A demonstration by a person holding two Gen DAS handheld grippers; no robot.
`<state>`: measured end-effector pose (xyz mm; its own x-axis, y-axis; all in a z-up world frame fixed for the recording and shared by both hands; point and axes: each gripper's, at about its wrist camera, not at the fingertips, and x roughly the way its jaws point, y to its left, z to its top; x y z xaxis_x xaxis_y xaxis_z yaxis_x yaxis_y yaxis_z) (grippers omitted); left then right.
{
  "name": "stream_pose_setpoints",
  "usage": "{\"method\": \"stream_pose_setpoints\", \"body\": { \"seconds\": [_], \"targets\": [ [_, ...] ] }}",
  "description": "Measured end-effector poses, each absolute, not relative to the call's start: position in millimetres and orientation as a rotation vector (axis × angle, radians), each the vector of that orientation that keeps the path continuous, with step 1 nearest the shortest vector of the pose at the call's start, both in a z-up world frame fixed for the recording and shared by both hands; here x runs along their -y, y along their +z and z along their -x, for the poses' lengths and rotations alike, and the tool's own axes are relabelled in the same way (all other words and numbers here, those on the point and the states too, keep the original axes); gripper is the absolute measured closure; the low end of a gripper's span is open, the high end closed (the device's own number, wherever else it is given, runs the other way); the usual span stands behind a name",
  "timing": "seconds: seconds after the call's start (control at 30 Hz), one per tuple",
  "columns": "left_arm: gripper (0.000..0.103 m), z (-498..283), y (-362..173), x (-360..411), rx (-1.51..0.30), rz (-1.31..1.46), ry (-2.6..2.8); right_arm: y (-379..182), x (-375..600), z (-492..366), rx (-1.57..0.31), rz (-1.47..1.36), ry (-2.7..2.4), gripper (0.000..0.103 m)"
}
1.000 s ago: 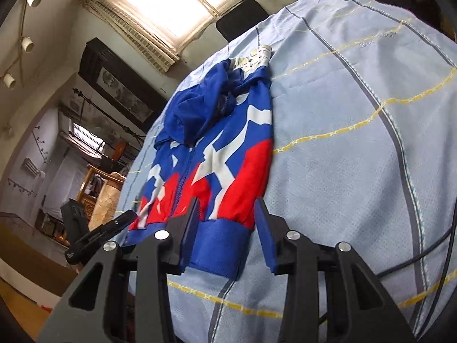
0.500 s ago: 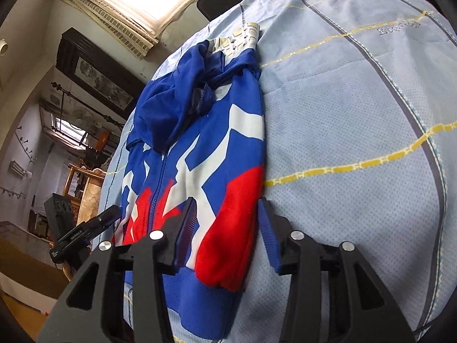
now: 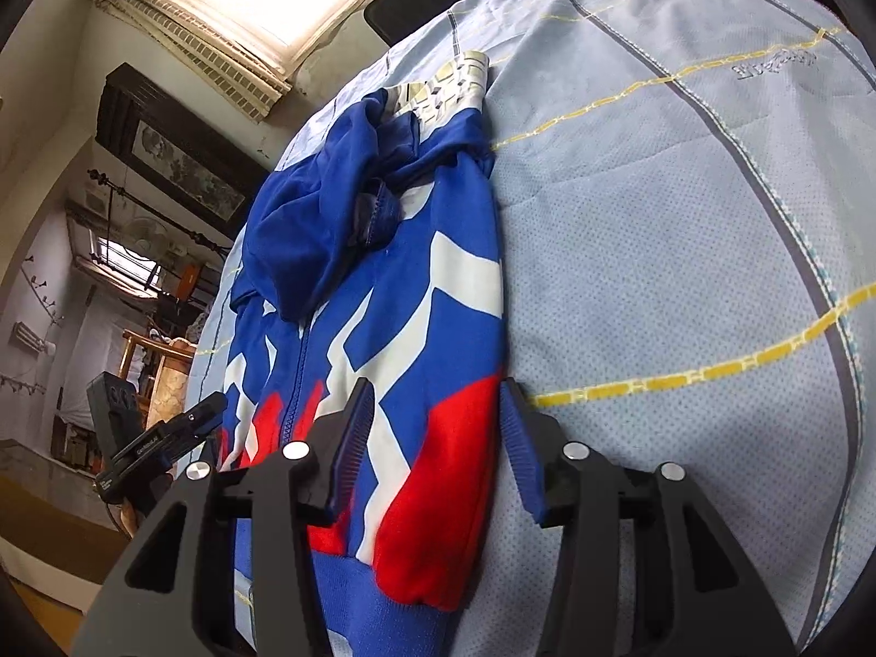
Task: Fold large clothes
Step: 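Move both grippers to the red-and-blue jacket hem, then grasp the ribbed hem with the left gripper while the right gripper grasps it too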
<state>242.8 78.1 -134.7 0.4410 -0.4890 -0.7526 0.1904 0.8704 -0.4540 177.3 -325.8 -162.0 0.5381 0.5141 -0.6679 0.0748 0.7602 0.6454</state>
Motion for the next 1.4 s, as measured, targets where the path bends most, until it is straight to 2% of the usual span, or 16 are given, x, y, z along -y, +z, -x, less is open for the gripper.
{"method": "stream_pose_setpoints", "body": {
  "seconds": [0.57,0.73,0.77,0.87,1.03,1.4],
  "targets": [
    [0.046,-153.8,-134.0,-54.9,-1.044,0.205,-0.567,-158.6,303.1,-104.1,-1.008,-0.626,0.474,0.057],
    [0.046,-158.6,-136.4,-57.5,-1.049,0.245,-0.577,-161.9,299.6,-96.2,-1.005,-0.603,0.490,0.060],
    [0.046,-158.2,-135.8,-56.5,-1.049,0.239,-0.576,-162.5,300.2,-97.4,-1.006,-0.608,0.488,0.063],
    [0.052,-155.2,-135.2,-53.0,-1.036,0.196,-0.564,-164.2,299.3,-99.0,-1.006,-0.586,0.475,0.075],
    [0.088,-158.0,-135.8,-60.9,-1.023,0.220,-0.569,-165.7,300.1,-98.6,-1.000,-0.552,0.468,0.084],
    [0.091,-166.2,-90.3,-61.5,-0.904,0.244,-0.597,-131.5,302.7,-105.7,-0.887,-0.593,0.530,0.094]
  ]
}}
